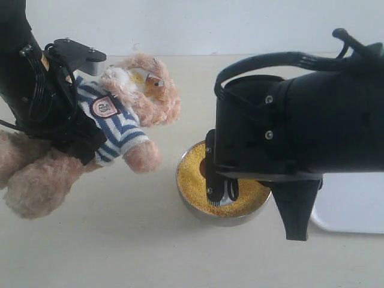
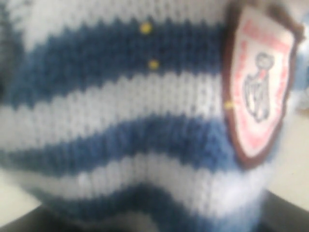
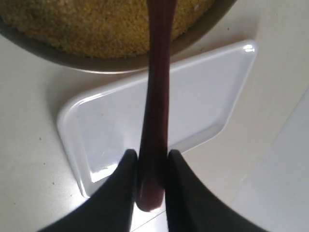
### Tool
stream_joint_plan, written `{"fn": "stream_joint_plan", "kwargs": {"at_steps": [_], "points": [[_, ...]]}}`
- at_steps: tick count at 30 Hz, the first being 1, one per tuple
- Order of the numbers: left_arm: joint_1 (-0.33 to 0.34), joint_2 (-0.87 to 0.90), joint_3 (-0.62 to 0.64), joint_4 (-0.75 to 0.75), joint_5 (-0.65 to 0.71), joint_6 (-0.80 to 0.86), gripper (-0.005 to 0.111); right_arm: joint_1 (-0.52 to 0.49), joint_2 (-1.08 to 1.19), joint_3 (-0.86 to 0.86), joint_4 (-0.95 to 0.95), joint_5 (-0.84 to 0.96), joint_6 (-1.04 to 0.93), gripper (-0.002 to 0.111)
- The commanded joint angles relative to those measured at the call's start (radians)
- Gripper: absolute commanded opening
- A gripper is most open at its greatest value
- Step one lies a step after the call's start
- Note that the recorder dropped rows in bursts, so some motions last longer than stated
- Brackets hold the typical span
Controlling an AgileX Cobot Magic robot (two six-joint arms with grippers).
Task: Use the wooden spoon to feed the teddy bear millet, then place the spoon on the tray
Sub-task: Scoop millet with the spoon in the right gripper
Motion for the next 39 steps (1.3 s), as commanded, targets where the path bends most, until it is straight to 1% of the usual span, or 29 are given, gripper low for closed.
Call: {"fn": "stream_joint_plan", "kwargs": {"at_steps": [1, 5, 9, 15, 39], "points": [[-0.004, -0.010, 0.001, -0.006, -0.005, -0.009, 0.004, 0.013, 0.002, 0.004, -0.026, 0.004, 0.006, 0.000], [-0.004, -0.010, 0.001, -0.010, -0.003, -0.009, 0.004, 0.013, 0.070, 0.004, -0.028, 0.004, 0.009, 0.000], [-0.004, -0.010, 0.001, -0.010, -0.003, -0.009, 0.004, 0.013, 0.070, 0.004, -0.022, 0.004, 0.009, 0.000], [-0.004, -0.010, 0.001, -0.010, -0.001, -0.009, 0.004, 0.013, 0.070, 0.004, 0.068, 0.004, -0.048, 0.000], [-0.004, -0.010, 0.001, -0.010, 0.001, -0.009, 0.004, 0.010, 0.065, -0.034, 0.017, 0.004, 0.005, 0.000]]}}
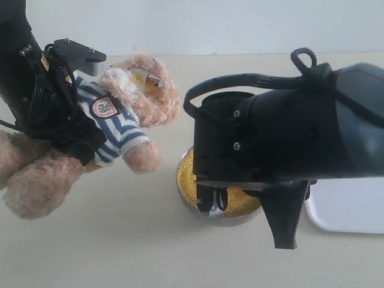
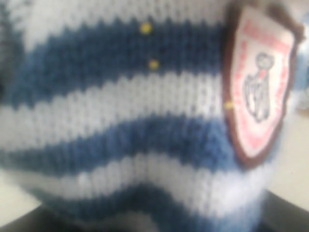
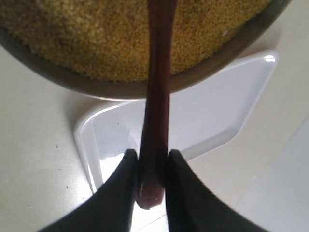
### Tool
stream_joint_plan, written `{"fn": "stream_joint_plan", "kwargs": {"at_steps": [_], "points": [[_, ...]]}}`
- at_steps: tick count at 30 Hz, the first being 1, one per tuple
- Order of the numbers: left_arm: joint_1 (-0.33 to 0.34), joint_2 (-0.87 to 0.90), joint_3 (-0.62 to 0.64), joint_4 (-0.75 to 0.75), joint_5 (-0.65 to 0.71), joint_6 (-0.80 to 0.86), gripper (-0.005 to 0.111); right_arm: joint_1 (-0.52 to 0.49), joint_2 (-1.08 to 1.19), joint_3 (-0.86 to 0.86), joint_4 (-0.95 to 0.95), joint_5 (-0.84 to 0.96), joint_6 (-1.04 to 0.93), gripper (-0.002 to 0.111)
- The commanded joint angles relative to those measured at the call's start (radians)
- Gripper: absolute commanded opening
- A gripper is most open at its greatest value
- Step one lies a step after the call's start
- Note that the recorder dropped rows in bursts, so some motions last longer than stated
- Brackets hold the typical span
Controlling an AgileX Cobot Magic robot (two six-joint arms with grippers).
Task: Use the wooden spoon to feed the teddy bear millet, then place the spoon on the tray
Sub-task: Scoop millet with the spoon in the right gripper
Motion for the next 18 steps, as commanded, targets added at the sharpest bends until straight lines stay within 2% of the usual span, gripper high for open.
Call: {"fn": "stream_joint_plan", "kwargs": {"at_steps": [1, 18], "points": [[-0.004, -0.010, 0.001, -0.010, -0.003, -0.009, 0.004, -0.001, -0.012, -0.005, -0.018, 0.002, 0.007, 0.000], [-0.004, -0.010, 0.001, -0.010, -0.003, -0.009, 0.004, -0.001, -0.012, -0.005, -0.037, 0.002, 0.009, 0.000]]}}
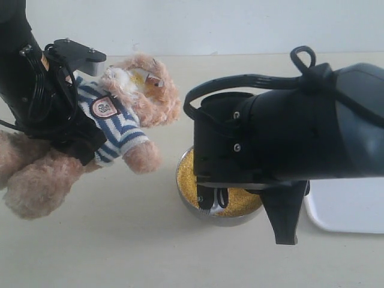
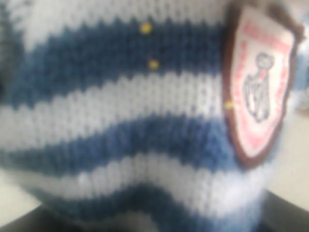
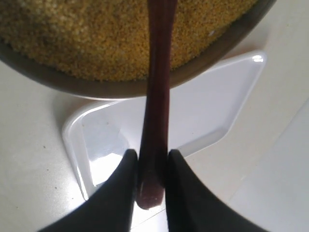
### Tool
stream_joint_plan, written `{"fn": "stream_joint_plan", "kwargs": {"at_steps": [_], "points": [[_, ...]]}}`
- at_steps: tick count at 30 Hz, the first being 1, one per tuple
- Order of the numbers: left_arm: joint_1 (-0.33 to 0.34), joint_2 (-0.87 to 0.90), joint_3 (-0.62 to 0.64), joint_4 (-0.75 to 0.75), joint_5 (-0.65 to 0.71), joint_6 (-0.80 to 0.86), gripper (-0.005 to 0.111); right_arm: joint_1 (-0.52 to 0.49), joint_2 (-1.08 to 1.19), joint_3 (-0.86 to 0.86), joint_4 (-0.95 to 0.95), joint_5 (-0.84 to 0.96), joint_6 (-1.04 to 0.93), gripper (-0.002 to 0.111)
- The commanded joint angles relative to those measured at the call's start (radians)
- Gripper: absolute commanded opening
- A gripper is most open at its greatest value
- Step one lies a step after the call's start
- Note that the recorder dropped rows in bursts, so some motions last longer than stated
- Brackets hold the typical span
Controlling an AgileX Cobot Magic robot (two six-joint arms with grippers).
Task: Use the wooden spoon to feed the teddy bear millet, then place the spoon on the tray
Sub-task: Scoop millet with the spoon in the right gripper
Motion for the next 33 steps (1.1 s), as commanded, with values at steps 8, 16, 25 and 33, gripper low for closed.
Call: {"fn": "stream_joint_plan", "kwargs": {"at_steps": [8, 16, 25, 33], "points": [[-0.004, -0.010, 0.001, -0.010, -0.003, -0.009, 0.004, -0.001, -0.028, -0.005, -0.006, 0.002, 0.007, 0.000], [-0.004, -0.010, 0.001, -0.010, -0.003, -0.009, 0.004, -0.069, -0.063, -0.005, 0.037, 0.002, -0.007, 0.000], [-0.004, -0.010, 0.001, -0.029, -0.003, -0.001, 0.004, -0.109, -0.116, -0.005, 0.134, 0.002, -0.068, 0.000], [-0.004, -0.010, 0.001, -0.080, 0.005, 0.036, 0.004, -0.109, -0.127, -0.005, 0.169, 0.002, -0.089, 0.000]]}}
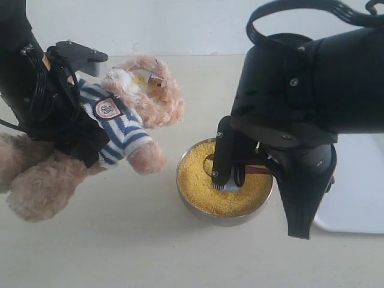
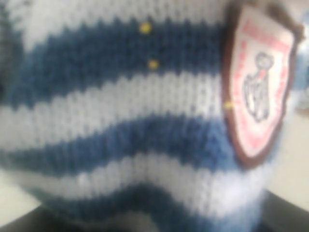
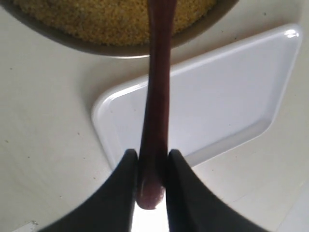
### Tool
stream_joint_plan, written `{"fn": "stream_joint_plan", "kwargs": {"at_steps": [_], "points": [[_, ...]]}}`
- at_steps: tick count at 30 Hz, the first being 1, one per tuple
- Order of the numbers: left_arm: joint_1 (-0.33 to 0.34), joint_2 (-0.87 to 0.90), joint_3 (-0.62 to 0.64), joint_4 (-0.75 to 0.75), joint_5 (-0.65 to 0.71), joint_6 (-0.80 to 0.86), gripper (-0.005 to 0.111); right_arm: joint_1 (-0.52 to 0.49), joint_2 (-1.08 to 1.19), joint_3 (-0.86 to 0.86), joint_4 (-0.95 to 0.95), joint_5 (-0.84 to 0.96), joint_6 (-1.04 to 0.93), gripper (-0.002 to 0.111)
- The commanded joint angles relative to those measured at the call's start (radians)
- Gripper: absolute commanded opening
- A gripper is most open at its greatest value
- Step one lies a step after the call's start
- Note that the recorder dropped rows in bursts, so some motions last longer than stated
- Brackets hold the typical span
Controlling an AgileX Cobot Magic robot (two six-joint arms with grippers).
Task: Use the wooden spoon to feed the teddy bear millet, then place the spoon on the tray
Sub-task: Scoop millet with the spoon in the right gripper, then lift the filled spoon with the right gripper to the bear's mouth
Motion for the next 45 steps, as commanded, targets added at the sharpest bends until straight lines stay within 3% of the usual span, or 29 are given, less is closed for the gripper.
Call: {"fn": "stream_joint_plan", "kwargs": {"at_steps": [1, 11, 23, 31, 45], "points": [[-0.004, -0.010, 0.001, -0.037, -0.001, 0.021, 0.004, -0.007, -0.014, -0.005, 0.008, 0.004, -0.009, 0.000], [-0.006, -0.010, 0.001, -0.046, 0.003, 0.023, 0.004, -0.007, -0.014, -0.012, -0.003, 0.004, -0.009, 0.000], [-0.006, -0.010, 0.001, -0.048, 0.008, 0.026, 0.004, -0.009, -0.014, -0.134, 0.003, 0.004, -0.025, 0.000], [-0.006, -0.010, 0.001, -0.048, 0.015, 0.031, 0.004, -0.125, -0.014, -0.134, 0.106, 0.004, -0.067, 0.000], [-0.006, 0.061, 0.001, -0.127, 0.015, 0.089, 0.004, -0.134, -0.014, -0.134, 0.108, 0.004, -0.095, 0.000]]}}
